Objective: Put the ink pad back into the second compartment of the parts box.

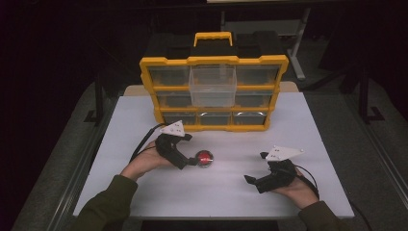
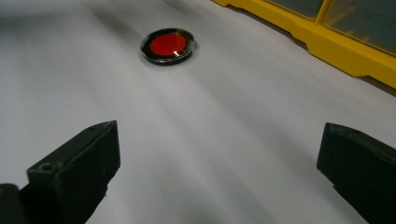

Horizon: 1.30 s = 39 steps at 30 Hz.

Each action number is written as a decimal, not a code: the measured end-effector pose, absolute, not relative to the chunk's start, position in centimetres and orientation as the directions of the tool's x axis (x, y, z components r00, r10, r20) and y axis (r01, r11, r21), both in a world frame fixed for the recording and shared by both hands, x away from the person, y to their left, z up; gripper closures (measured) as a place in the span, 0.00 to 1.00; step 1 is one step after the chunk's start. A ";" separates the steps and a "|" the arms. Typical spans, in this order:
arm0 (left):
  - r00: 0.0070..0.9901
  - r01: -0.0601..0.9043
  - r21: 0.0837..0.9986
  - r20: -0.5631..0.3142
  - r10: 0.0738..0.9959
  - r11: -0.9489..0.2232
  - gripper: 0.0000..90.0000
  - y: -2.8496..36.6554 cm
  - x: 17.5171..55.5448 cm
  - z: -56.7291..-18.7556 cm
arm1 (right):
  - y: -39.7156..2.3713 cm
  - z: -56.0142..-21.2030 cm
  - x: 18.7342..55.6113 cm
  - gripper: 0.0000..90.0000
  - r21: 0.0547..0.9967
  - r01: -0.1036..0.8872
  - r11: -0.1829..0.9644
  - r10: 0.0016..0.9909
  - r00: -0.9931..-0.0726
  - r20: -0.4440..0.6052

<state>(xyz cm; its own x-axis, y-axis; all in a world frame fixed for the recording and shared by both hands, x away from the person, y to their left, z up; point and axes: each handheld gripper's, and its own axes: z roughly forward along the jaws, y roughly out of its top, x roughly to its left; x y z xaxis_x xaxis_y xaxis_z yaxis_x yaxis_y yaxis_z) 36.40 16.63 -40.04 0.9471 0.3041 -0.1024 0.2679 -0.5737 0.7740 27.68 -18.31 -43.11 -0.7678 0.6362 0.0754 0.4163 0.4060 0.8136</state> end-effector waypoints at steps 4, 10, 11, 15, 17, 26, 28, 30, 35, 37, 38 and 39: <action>0.949 0.265 0.772 -0.104 0.297 -0.577 0.00 16.2 36.6 -40.1 | -18.3 -43.1 27.6 0.00 0.813 0.417 0.406 0.636 -0.768 0.076; 0.951 0.264 0.772 -0.108 0.290 -0.578 0.00 15.6 36.9 -40.2 | -18.4 -43.1 27.6 0.00 0.815 0.419 0.401 0.639 -0.765 0.079; 0.952 0.261 0.773 -0.106 0.287 -0.578 0.00 15.5 37.0 -40.1 | -18.3 -43.1 27.6 0.00 0.815 0.418 0.402 0.638 -0.766 0.078; 0.954 0.257 0.774 -0.108 0.279 -0.579 0.00 15.2 37.1 -40.1 | -18.3 -43.1 27.6 0.00 0.815 0.418 0.401 0.638 -0.766 0.079; 0.955 0.254 0.775 -0.107 0.276 -0.579 0.00 14.9 37.2 -40.1 | -18.3 -43.1 27.6 0.00 0.813 0.420 0.403 0.638 -0.766 0.079; 0.957 0.251 0.772 -0.105 0.272 -0.585 0.00 14.1 37.9 -40.3 | -18.3 -43.1 27.7 0.00 0.816 0.418 0.400 0.637 -0.766 0.081; 0.957 0.249 0.776 -0.104 0.272 -0.580 0.00 14.0 38.1 -40.3 | -18.3 -43.1 27.6 0.00 0.815 0.418 0.401 0.637 -0.767 0.081; 0.957 0.248 0.774 -0.105 0.269 -0.583 0.00 13.9 38.2 -40.3 | -18.3 -43.1 27.6 0.00 0.817 0.417 0.399 0.637 -0.767 0.080; 0.962 0.238 0.762 -0.098 0.256 -0.602 0.00 13.5 38.4 -40.6 | -18.3 -43.1 27.6 0.00 0.816 0.417 0.399 0.637 -0.767 0.081; 0.963 0.235 0.757 -0.096 0.252 -0.610 0.00 13.3 38.5 -40.8 | -18.3 -43.1 27.6 0.00 0.816 0.417 0.401 0.636 -0.768 0.080; 0.964 0.232 0.753 -0.092 0.251 -0.616 0.00 13.3 38.6 -40.8 | -18.3 -43.1 27.6 0.00 0.816 0.418 0.399 0.636 -0.767 0.081; 0.964 0.231 0.751 -0.092 0.249 -0.619 0.00 13.2 38.6 -40.9 | -18.3 -43.1 27.7 0.00 0.817 0.417 0.399 0.637 -0.767 0.081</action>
<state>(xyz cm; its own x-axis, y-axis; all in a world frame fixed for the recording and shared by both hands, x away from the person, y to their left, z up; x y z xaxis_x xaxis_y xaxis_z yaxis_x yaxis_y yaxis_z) 38.60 13.18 -40.94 0.9641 0.2491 -0.0920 0.2315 -0.6186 0.7508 27.65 -18.31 -43.12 -0.7668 0.6368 0.0809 0.4174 0.3988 0.8166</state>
